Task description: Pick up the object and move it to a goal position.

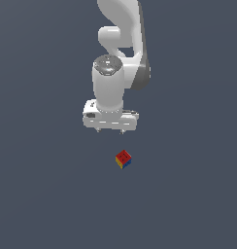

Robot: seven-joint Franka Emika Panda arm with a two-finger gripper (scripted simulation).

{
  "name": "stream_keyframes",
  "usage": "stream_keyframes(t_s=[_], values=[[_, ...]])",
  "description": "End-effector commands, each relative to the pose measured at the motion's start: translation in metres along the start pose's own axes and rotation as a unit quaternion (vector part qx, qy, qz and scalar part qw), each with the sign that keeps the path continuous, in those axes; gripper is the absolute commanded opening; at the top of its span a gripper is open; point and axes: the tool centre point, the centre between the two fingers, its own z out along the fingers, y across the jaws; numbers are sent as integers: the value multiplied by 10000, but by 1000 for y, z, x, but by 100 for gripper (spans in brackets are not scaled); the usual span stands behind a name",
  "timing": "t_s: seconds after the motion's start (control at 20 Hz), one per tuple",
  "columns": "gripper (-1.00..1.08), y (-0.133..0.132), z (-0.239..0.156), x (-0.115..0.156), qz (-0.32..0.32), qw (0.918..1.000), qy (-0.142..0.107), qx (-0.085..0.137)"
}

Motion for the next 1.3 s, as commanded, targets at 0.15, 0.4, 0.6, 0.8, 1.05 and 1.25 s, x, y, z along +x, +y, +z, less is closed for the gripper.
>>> stream_keyframes(t_s=[0.15,0.4,0.6,0.8,1.05,1.25], values=[[100,-1,0,1,-5,10000,21,-19],[100,-7,-2,4,-7,9999,101,-89],[100,-7,-2,4,-8,9999,102,-90],[100,-9,1,6,-133,9998,99,-91],[100,-14,8,12,-457,9989,90,-90],[100,-19,17,19,-848,9963,80,-84]])
